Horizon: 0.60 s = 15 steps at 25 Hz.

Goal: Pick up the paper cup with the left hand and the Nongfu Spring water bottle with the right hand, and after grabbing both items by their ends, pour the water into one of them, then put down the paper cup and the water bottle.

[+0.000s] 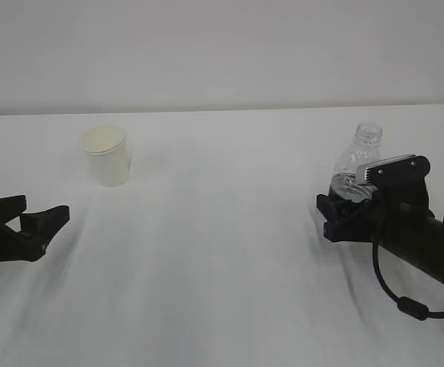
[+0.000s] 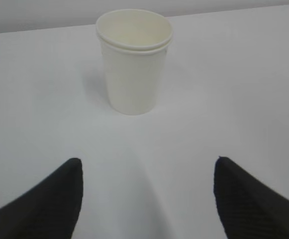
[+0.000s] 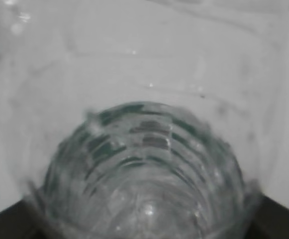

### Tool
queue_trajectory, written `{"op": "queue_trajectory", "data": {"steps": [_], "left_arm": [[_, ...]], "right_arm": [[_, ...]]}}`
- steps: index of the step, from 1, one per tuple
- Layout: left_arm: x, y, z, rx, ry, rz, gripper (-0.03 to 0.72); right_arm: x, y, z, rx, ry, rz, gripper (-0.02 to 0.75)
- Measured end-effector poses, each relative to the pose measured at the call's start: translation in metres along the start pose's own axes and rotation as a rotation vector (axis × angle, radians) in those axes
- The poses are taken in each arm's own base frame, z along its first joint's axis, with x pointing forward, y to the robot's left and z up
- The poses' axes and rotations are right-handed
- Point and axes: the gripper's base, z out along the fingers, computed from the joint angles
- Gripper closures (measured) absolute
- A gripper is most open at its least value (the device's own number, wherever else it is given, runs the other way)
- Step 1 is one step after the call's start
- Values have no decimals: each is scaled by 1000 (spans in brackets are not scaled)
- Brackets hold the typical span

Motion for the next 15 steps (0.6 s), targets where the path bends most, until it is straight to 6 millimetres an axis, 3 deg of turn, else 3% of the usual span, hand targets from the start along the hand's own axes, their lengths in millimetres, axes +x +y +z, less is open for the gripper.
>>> {"op": "queue_trajectory", "data": {"steps": [15], "left_arm": [[0, 0, 0, 0, 0, 0, 101]], "right_arm": [[-27, 1, -14, -13, 38, -88, 248]]}}
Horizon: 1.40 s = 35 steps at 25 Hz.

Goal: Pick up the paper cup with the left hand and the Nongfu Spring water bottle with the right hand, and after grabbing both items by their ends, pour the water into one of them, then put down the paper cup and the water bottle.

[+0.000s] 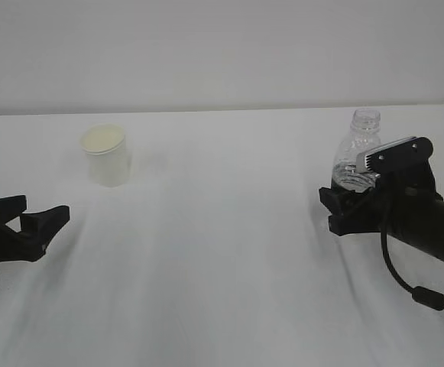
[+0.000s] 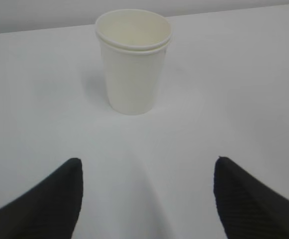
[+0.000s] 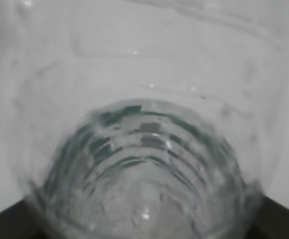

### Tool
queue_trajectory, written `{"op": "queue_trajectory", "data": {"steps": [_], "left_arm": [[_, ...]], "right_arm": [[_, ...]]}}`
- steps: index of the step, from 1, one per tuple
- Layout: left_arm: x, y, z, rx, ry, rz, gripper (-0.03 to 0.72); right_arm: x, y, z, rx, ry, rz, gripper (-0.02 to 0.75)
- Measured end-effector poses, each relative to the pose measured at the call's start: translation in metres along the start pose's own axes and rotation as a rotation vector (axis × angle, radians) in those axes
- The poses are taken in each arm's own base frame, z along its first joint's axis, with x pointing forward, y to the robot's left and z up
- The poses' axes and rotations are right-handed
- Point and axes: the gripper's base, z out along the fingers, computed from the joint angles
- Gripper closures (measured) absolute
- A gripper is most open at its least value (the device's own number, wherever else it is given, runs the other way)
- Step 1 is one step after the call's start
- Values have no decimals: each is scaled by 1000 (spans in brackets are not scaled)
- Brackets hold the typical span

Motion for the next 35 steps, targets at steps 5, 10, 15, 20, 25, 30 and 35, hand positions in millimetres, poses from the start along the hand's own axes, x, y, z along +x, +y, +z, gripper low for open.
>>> {"op": "queue_trajectory", "data": {"steps": [5, 10, 15, 20, 25, 30, 35], "left_arm": [[0, 0, 0, 0, 0, 0, 101], [0, 0, 0, 0, 0, 0, 101], [0, 0, 0, 0, 0, 0, 101], [0, 0, 0, 0, 0, 0, 101], [0, 0, 0, 2, 0, 1, 101], [0, 0, 0, 3, 0, 2, 101], [1, 0, 0, 3, 2, 1, 101]], "right_arm": [[-10, -1, -7, 8, 11, -14, 249], [-22, -2, -14, 7, -11, -37, 249], [-25, 2, -17, -33, -17, -47, 249], [-12, 8, -29, -49, -28, -6, 250], [2, 12, -48, -9, -89, 44, 250], [14, 17, -65, -3, -102, 42, 251], [21, 19, -72, 9, -79, 45, 251]]}}
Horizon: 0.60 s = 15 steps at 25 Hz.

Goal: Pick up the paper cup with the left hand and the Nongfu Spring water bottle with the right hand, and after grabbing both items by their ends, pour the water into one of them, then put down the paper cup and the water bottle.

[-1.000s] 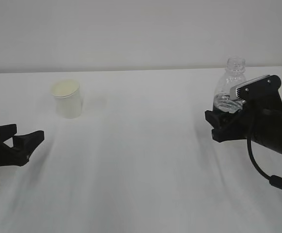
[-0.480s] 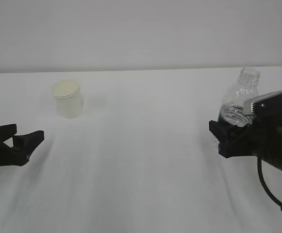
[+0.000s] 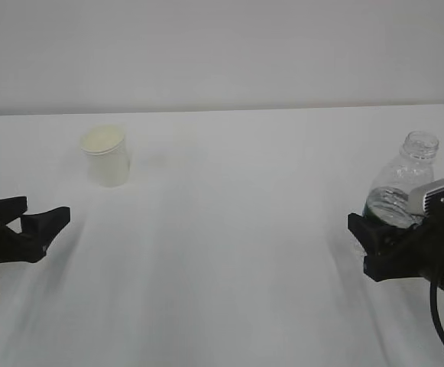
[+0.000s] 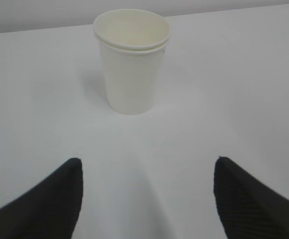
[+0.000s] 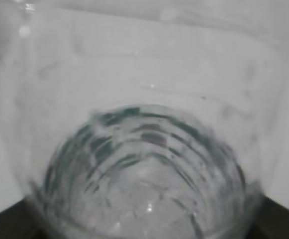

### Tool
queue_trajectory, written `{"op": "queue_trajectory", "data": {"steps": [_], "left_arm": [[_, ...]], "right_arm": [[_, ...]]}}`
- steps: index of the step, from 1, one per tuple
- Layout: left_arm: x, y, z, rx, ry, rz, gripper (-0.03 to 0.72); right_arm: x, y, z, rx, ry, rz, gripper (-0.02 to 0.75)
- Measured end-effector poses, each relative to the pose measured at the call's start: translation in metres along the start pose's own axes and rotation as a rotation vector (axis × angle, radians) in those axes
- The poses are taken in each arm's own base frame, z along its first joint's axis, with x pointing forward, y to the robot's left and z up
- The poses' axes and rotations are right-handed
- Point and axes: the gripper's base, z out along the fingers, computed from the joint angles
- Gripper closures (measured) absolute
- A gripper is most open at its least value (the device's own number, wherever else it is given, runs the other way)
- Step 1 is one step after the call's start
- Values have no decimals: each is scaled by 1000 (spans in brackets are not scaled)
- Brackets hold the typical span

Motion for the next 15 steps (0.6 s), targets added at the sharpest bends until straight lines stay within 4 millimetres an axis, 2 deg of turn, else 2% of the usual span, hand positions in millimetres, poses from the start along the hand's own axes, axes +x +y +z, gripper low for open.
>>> {"op": "queue_trajectory", "data": {"steps": [10, 15], "left_arm": [[7, 4, 16, 21, 20, 3, 101], [5, 7, 28, 35, 2, 17, 101]], "right_arm": [[0, 0, -1, 3, 1, 2, 251], [0, 0, -1, 3, 1, 2, 251]]}}
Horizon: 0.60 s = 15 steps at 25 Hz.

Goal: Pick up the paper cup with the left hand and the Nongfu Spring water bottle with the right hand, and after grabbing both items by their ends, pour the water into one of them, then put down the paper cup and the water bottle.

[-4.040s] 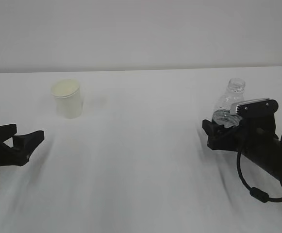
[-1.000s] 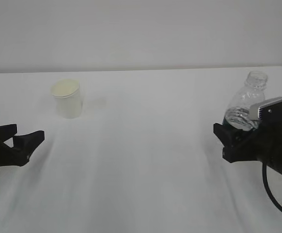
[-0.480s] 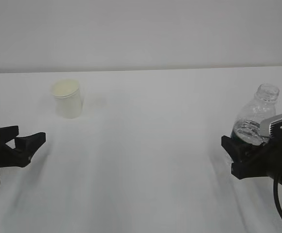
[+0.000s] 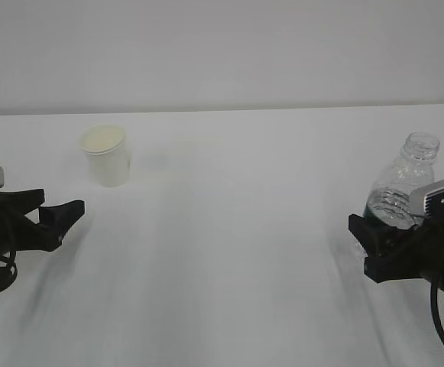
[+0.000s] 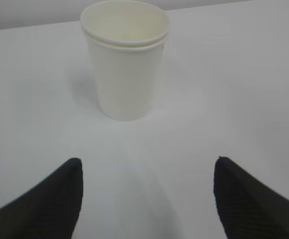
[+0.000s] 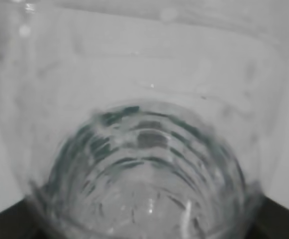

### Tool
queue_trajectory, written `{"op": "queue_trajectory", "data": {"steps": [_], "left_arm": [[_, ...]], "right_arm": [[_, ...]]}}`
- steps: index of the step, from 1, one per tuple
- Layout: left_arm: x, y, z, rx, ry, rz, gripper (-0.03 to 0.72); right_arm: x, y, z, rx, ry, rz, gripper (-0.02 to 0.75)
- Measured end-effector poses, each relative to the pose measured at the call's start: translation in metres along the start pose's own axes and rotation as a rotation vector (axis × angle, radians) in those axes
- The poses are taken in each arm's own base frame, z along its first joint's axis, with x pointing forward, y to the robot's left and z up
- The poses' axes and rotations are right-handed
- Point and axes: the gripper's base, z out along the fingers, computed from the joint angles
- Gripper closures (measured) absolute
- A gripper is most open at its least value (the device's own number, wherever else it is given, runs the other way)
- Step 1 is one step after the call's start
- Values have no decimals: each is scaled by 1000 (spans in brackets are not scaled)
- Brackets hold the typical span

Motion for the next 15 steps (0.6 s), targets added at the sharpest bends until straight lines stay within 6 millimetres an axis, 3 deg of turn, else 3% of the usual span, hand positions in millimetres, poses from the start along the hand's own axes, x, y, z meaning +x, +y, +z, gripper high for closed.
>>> {"op": "queue_trajectory", "data": {"steps": [6, 15], "left_arm": [[-2, 6, 17, 1, -23, 10, 99], [4, 14, 37, 11, -26, -27, 31]], "right_arm": [[0, 0, 0, 0, 0, 0, 251], [0, 0, 0, 0, 0, -2, 251]]}}
